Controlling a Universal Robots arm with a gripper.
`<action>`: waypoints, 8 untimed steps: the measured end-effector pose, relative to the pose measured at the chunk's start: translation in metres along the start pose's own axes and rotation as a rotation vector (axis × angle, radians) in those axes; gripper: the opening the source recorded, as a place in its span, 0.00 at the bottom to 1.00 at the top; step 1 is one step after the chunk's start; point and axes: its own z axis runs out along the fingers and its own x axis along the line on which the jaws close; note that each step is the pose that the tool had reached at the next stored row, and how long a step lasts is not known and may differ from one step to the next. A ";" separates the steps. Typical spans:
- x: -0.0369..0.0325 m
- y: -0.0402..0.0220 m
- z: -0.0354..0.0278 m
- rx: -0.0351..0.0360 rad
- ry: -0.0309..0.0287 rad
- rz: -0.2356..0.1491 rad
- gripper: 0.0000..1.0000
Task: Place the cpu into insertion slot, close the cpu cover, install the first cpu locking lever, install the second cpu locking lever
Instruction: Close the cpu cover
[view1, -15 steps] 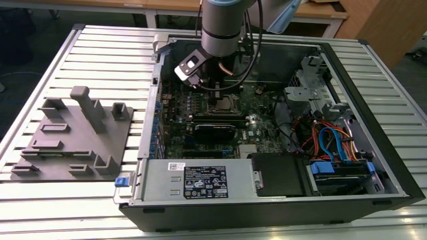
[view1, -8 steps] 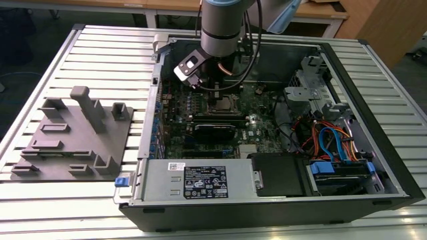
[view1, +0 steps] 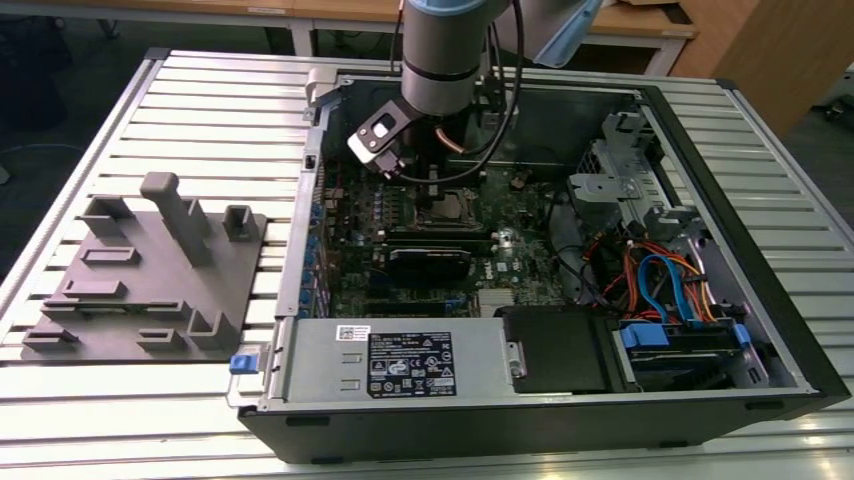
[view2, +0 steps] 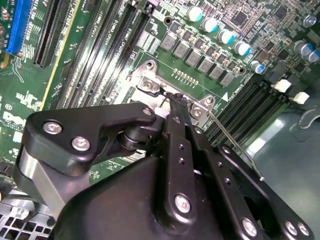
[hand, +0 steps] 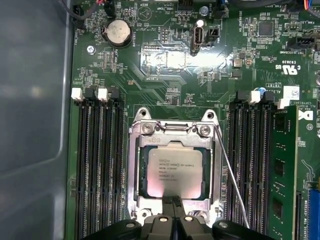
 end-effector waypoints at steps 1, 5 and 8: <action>0.0000 -0.0004 -0.0016 0.0004 -0.0007 0.000 0.11; 0.0000 -0.0013 -0.0052 0.0009 -0.0014 0.000 0.11; 0.0000 -0.0013 -0.0043 0.0010 -0.0007 0.000 0.11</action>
